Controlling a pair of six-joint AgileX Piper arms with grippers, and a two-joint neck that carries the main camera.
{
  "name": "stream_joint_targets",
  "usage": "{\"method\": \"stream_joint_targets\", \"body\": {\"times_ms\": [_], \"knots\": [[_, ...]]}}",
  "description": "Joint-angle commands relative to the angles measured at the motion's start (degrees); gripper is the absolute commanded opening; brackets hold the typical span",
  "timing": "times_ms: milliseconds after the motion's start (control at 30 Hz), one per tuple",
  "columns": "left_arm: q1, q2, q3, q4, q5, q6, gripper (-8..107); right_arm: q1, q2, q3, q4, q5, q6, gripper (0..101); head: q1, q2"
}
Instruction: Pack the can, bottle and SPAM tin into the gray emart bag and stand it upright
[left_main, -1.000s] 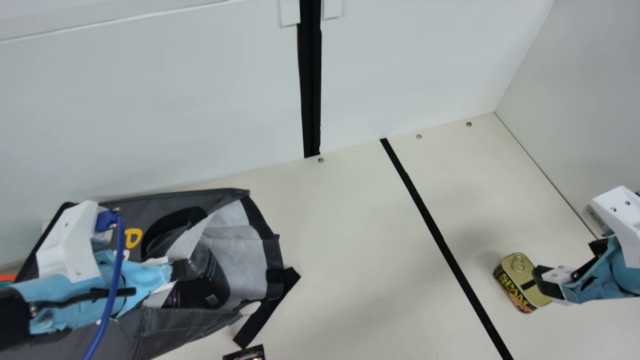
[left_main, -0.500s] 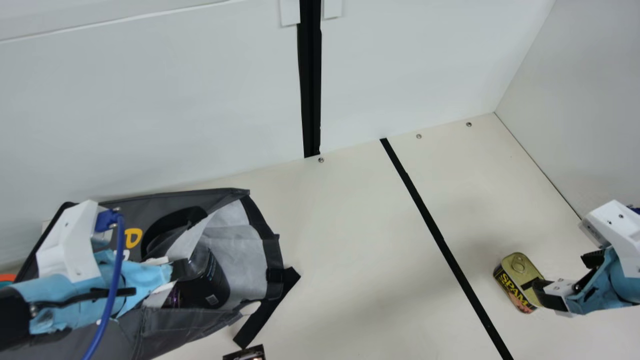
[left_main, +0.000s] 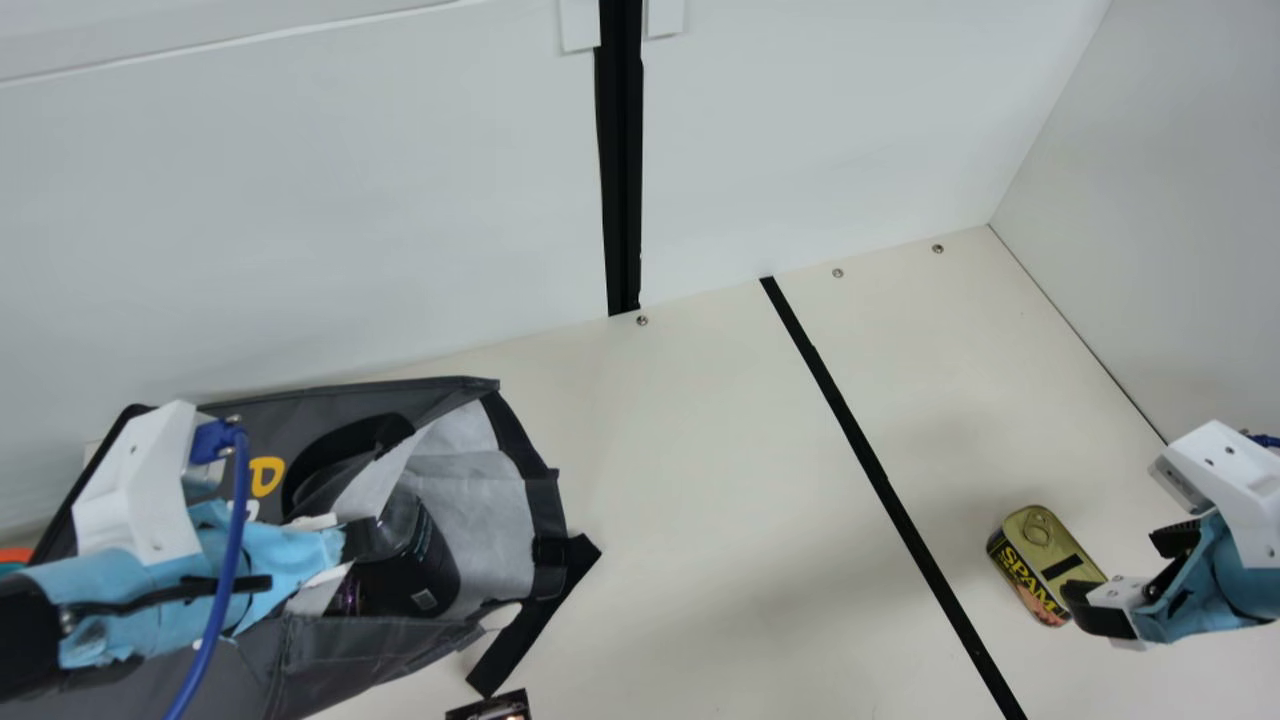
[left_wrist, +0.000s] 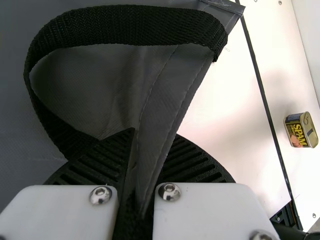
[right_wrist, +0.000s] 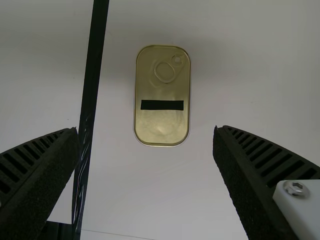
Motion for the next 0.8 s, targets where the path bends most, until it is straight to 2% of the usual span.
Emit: {"method": "stream_joint_targets", "body": {"times_ms": [0,267,767], "knots": [[0.0,0.0,0.0,0.0,0.0,0.0,-8,0.2,0.4,-0.1,-0.1,0.0,0.1,95,-1.3,-0.1],[0.0,0.0,0.0,0.0,0.0,0.0,-8,1.4,2.7,-0.8,-1.0,0.0,0.9,95,-1.3,-0.1],[0.0,0.0,0.0,0.0,0.0,0.0,-8,7.1,8.7,0.4,-2.5,-6.8,4.0,95,-1.3,-0.1]]}}
